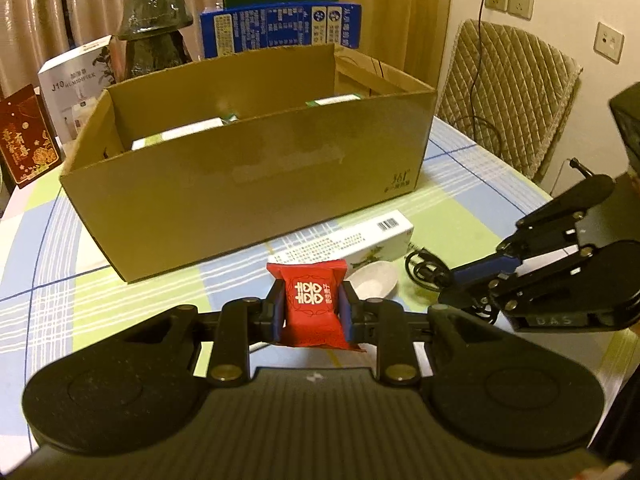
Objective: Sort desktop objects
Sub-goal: 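Carry the candy packet with left tool while right tool carries the cable over the box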
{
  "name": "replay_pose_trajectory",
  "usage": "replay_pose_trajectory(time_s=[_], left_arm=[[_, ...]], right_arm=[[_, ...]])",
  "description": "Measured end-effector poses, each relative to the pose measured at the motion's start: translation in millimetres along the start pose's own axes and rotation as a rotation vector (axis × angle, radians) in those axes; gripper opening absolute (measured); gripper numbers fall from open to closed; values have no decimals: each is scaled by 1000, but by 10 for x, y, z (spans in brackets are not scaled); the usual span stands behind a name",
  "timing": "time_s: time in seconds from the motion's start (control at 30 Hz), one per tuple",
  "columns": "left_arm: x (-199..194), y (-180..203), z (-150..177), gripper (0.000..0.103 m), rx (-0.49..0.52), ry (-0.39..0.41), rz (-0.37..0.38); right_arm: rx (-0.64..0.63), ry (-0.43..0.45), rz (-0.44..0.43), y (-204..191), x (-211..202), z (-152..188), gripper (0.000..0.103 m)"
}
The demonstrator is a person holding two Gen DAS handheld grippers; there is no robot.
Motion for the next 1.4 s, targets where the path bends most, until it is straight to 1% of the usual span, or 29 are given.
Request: replay_pose_trajectory(time_s=[0.13, 0.3, 0.4, 0.57, 0.73, 0.87, 1.1, 1.4], left_arm=[[-47, -61, -18, 22, -14, 1, -16], [-125, -96, -102, 22, -27, 19, -30], [-159, -106, -154, 22, -33, 27, -34], [-174, -107, -223, 22, -38, 29, -42], [-195, -130, -297, 22, -43, 38, -48], [-215, -162, -348, 22, -50, 46, -51], [-302, -361, -552, 22, -97, 92, -75], [-444, -649, -880, 22, -158, 165, -98]], right_arm=[[17, 67, 29, -22, -85, -160, 11], [85, 129, 70, 58, -141, -325, 11], [117, 165, 80, 79, -225, -419, 11], [136, 218, 84, 66, -349, -580, 11], [127, 251, 93, 7, -403, -670, 11], [136, 286, 114, -5, -441, -759, 11], [150, 358, 138, -10, -546, -997, 11], [180, 408, 156, 52, -584, -1259, 11]])
Point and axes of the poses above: each gripper's, at about its wrist camera, not at the fingertips, and x roughly the way its jaws point, y to its right, z to its underside, the point moved 8 cm from there along x, roughly the way its jaws point, and after that the axes turned 8 degrees about -y, right-handed, at the moved point
